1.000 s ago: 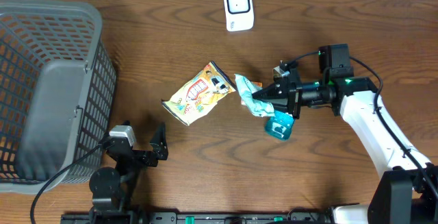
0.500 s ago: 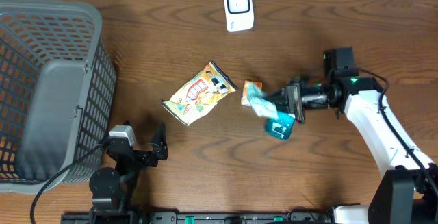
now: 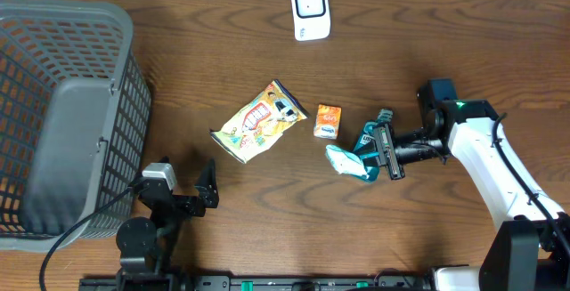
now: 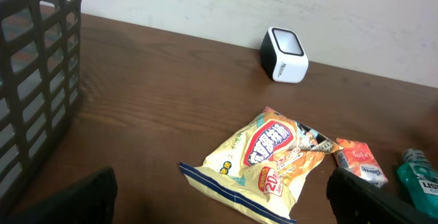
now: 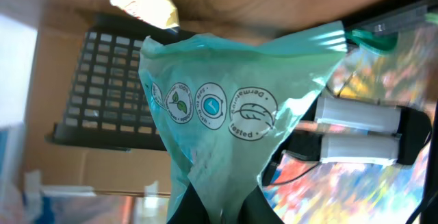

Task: Scan the item barcode
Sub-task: 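Lift the wipes pack and carry it up past the Listerine bottle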

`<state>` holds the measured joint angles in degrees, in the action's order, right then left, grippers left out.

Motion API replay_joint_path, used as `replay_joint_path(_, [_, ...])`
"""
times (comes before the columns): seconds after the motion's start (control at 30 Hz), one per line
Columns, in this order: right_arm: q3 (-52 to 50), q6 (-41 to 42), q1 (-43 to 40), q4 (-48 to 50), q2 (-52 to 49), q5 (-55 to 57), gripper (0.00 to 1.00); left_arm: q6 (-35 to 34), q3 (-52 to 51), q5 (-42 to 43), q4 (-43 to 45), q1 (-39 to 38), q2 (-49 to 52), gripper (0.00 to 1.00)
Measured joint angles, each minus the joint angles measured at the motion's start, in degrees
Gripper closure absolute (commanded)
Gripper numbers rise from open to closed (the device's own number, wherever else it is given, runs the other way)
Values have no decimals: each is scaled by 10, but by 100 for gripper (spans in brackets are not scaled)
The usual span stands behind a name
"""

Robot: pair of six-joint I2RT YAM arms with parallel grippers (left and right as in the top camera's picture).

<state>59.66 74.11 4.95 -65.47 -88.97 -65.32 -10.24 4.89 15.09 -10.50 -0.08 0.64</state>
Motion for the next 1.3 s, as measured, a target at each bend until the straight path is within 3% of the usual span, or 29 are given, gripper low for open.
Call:
replay_joint_path(0.17, [0, 155, 0, 6, 0, 21, 99, 0, 0, 0, 0, 0, 0, 2])
replay_joint_path(0.33, [0, 336, -3, 151, 0, 85, 98, 0, 0, 0, 0, 0, 0, 2])
replay_joint_path(0.47, [0, 386, -20, 228, 0, 109, 98, 0, 0, 0, 0, 0, 0, 2])
replay_joint_path(0.67, [0, 407, -43, 197, 0, 133, 99, 0, 0, 0, 0, 0, 0, 2])
replay_joint_path(0.77, [0, 342, -42, 188, 0, 133, 99, 0, 0, 0, 0, 0, 0, 2])
replay_joint_path(0.87, [0, 224, -40, 214, 0, 115, 99, 0, 0, 0, 0, 0, 0, 2])
replay_joint_path(1.1, [0, -160, -37, 394, 0, 36, 99, 0, 0, 0, 0, 0, 0, 2])
replay_joint_path(1.3, [0, -499, -17, 416, 0, 4, 99, 0, 0, 0, 0, 0, 0, 2])
